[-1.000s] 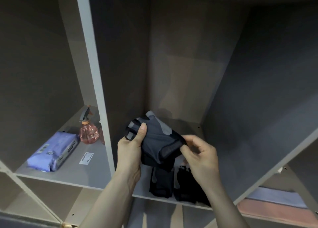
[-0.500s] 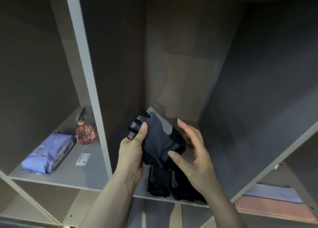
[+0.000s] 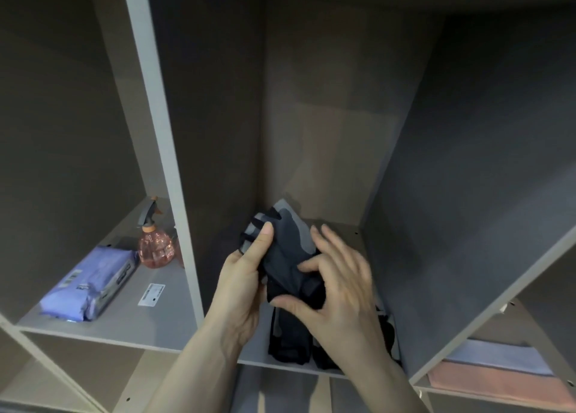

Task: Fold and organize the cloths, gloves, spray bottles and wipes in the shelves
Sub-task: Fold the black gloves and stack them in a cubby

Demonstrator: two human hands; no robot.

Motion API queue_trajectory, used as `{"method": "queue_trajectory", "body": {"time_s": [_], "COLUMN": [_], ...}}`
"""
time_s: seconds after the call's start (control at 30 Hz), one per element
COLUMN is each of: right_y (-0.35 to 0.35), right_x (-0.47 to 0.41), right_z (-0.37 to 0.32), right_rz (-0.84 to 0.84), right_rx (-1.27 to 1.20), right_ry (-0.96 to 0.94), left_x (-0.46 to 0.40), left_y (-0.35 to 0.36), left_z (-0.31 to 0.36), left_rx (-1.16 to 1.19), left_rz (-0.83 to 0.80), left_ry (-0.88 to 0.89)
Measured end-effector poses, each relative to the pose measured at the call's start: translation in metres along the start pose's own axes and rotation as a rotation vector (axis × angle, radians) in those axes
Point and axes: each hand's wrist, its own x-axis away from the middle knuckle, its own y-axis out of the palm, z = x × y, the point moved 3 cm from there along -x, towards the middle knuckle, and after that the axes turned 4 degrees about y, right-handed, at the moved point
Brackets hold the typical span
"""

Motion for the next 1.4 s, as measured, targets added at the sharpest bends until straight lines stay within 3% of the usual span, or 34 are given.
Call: {"method": "queue_trajectory", "body": {"time_s": [0.13, 0.27, 0.4, 0.57, 0.63, 0.87, 1.13, 1.27, 1.4], "right_y": [0.012, 0.022, 0.025, 0.023, 0.02, 0.008, 0.003, 0.007, 0.005], "right_x": [0.007, 0.005, 0.007, 0.008, 0.008, 0.006, 0.006, 0.005, 0.003], "right_z": [0.006, 0.008, 0.002, 0.013, 0.017, 0.031, 0.032, 0.021, 0.0], "right_rz": [-0.179, -0.204, -0.243, -0.172, -0.149, -0.096, -0.214, -0.228, -0.219], "right_rx": [-0.289, -0.553, -0.713, -1.399, -1.587, -1.82, -1.931, -1.927, -1.844], "right_ry": [0.259, 0.383, 0.434, 0.881, 0.953, 0.873, 0.77, 0.785, 0.743], "left_x": [0.003, 0.009, 0.008, -0.001, -0.005, -0.014, -0.013, -0.008, -0.001], "left_y": [0.002, 0.008, 0.006, -0.011, -0.018, -0.034, -0.031, -0.024, -0.011], "left_z": [0.004, 0.002, 0.001, 0.002, 0.007, 0.019, 0.032, 0.017, 0.003], "left_rx": [-0.302, -0.444, -0.433, -0.247, -0.205, -0.201, -0.076, -0.232, -0.352], "left_rz": [-0.161, -0.313, -0.258, -0.068, -0.04, -0.092, -0.147, -0.089, -0.159], "left_ry": [0.027, 0.072, 0.132, 0.194, 0.2, 0.231, 0.183, 0.1, 0.061]}}
